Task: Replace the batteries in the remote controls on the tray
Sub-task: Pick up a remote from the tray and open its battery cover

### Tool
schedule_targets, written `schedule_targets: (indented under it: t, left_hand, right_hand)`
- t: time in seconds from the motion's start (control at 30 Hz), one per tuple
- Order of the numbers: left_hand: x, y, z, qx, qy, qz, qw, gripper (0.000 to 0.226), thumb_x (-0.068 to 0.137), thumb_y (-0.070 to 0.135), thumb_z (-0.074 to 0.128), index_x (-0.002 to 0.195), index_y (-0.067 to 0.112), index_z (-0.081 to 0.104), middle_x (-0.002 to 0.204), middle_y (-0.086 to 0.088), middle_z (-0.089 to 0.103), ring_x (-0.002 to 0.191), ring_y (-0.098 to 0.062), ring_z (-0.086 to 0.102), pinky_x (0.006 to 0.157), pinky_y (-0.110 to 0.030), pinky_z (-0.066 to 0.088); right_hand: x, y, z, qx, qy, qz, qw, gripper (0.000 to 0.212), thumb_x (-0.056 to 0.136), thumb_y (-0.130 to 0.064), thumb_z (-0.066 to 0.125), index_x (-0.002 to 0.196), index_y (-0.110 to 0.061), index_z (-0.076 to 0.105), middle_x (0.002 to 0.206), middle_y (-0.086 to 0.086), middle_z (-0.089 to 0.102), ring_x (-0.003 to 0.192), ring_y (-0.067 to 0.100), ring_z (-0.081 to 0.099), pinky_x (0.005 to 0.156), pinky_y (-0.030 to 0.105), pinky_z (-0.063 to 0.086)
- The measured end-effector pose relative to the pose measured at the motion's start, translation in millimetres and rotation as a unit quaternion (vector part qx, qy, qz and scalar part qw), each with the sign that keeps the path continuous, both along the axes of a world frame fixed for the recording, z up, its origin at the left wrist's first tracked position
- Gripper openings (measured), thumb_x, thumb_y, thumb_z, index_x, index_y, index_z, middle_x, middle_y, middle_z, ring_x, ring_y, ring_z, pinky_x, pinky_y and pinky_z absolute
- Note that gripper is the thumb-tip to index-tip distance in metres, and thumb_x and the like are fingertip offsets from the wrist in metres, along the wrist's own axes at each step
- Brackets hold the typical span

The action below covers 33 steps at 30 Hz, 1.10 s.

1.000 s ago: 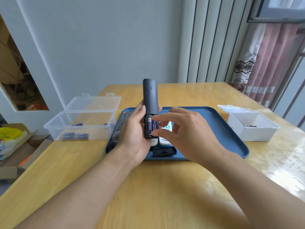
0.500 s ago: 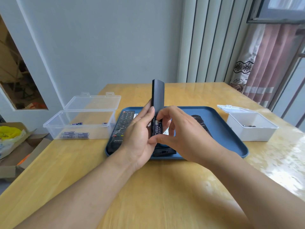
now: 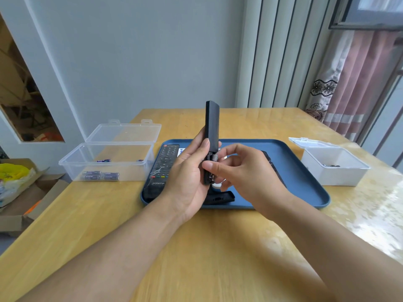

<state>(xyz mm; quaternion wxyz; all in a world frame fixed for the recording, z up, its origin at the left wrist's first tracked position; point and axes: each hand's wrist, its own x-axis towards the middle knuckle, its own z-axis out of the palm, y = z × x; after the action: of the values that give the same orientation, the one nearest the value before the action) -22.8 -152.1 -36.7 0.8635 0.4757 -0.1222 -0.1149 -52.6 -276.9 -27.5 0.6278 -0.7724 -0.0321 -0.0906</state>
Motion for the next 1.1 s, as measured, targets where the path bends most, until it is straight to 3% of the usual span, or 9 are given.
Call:
schedule_targets:
  t: [0.13, 0.23, 0.4, 0.5, 0.6, 0.8, 0.9, 1.0, 1.1]
  left_hand:
    - [3.7, 1.6, 1.0, 0.026, 0.000, 0.026, 0.999, 0.035, 0.104, 0.028, 0.050, 0.137, 0.033, 0.061, 0.103, 0.002, 0.072, 0.088, -0.015, 0.067, 0.077, -0.032, 0.050]
    - [8.3, 5.0, 4.2, -0.006, 0.037, 0.075, 0.997, 0.037, 0.100, 0.031, 0.059, 0.130, 0.010, 0.064, 0.104, -0.006, 0.072, 0.102, -0.023, 0.073, 0.088, -0.033, 0.060]
    - [7.7, 7.3, 8.0, -0.024, 0.102, 0.047, 0.993, 0.030, 0.099, 0.032, 0.060, 0.101, 0.004, 0.069, 0.091, -0.009, 0.069, 0.096, -0.025, 0.068, 0.093, -0.036, 0.057]
    - [5.7, 9.0, 10.3, -0.006, 0.112, -0.002, 0.994, 0.033, 0.100, 0.035, 0.057, 0.106, 0.005, 0.070, 0.099, -0.007, 0.072, 0.094, -0.020, 0.068, 0.088, -0.030, 0.056]
    - [7.2, 11.8, 10.4, 0.009, 0.129, -0.023, 0.991, 0.029, 0.099, 0.037, 0.057, 0.093, 0.012, 0.071, 0.082, 0.000, 0.067, 0.070, -0.012, 0.064, 0.062, -0.021, 0.046]
    - [6.3, 11.4, 8.8, 0.005, 0.149, -0.013, 0.989, 0.036, 0.100, 0.035, 0.057, 0.085, 0.007, 0.075, 0.079, -0.004, 0.067, 0.069, -0.017, 0.064, 0.050, -0.020, 0.049]
    - [7.3, 11.2, 6.7, 0.006, 0.144, -0.008, 0.990, 0.043, 0.100, 0.035, 0.057, 0.071, 0.012, 0.080, 0.080, -0.004, 0.069, 0.077, -0.018, 0.063, 0.079, -0.023, 0.046]
    - [6.4, 10.2, 6.4, 0.002, 0.151, -0.004, 0.988, 0.035, 0.101, 0.034, 0.056, 0.095, 0.007, 0.078, 0.087, -0.006, 0.069, 0.084, -0.019, 0.067, 0.090, -0.028, 0.053]
    - [2.3, 8.0, 8.9, 0.006, 0.153, -0.009, 0.988, 0.035, 0.101, 0.033, 0.056, 0.115, 0.004, 0.070, 0.089, -0.007, 0.069, 0.082, -0.018, 0.071, 0.075, -0.027, 0.061]
  right_hand:
    - [1.4, -3.5, 3.5, 0.059, 0.025, 0.020, 0.998, 0.018, 0.088, -0.021, 0.075, 0.091, -0.005, 0.067, 0.072, 0.002, 0.064, 0.060, 0.013, 0.057, 0.056, 0.024, 0.047]
    - [2.9, -8.1, 12.5, 0.202, 0.061, 0.031, 0.977, 0.004, 0.097, -0.011, 0.058, 0.093, -0.011, 0.060, 0.075, 0.005, 0.067, 0.060, 0.017, 0.058, 0.054, 0.027, 0.042]
    - [-2.8, -9.5, 16.9, 0.260, 0.147, 0.078, 0.951, 0.016, 0.097, -0.006, 0.045, 0.088, -0.013, 0.056, 0.063, 0.002, 0.047, 0.052, 0.015, 0.038, 0.041, 0.021, 0.027]
    - [-6.6, -6.3, 12.6, -0.032, 0.016, 0.037, 0.999, 0.014, 0.096, -0.016, 0.059, 0.086, -0.020, 0.067, 0.051, -0.013, 0.043, 0.045, 0.008, 0.030, 0.043, 0.017, 0.023]
    - [-5.3, -3.8, 2.2, -0.341, -0.154, -0.006, 0.927, 0.007, 0.090, -0.032, 0.071, 0.086, -0.038, 0.073, 0.061, -0.020, 0.055, 0.056, 0.008, 0.048, 0.052, 0.018, 0.030]
    - [1.1, -6.4, -4.6, -0.302, -0.190, 0.005, 0.934, 0.012, 0.083, -0.037, 0.079, 0.091, -0.045, 0.077, 0.091, -0.029, 0.066, 0.078, 0.000, 0.061, 0.068, 0.028, 0.049]
    - [-0.2, -7.4, -4.8, -0.337, -0.227, 0.005, 0.914, 0.010, 0.084, -0.038, 0.076, 0.092, -0.044, 0.078, 0.086, -0.027, 0.066, 0.077, -0.004, 0.062, 0.062, 0.023, 0.046]
    - [-1.0, -8.1, -4.3, -0.414, -0.277, -0.008, 0.867, 0.021, 0.085, -0.049, 0.060, 0.097, -0.045, 0.077, 0.088, -0.016, 0.069, 0.075, 0.007, 0.068, 0.055, 0.030, 0.049]
    - [0.3, -4.1, -6.9, -0.457, -0.308, -0.040, 0.834, 0.020, 0.081, -0.040, 0.061, 0.093, -0.042, 0.077, 0.085, -0.012, 0.069, 0.056, 0.017, 0.054, 0.046, 0.029, 0.043]
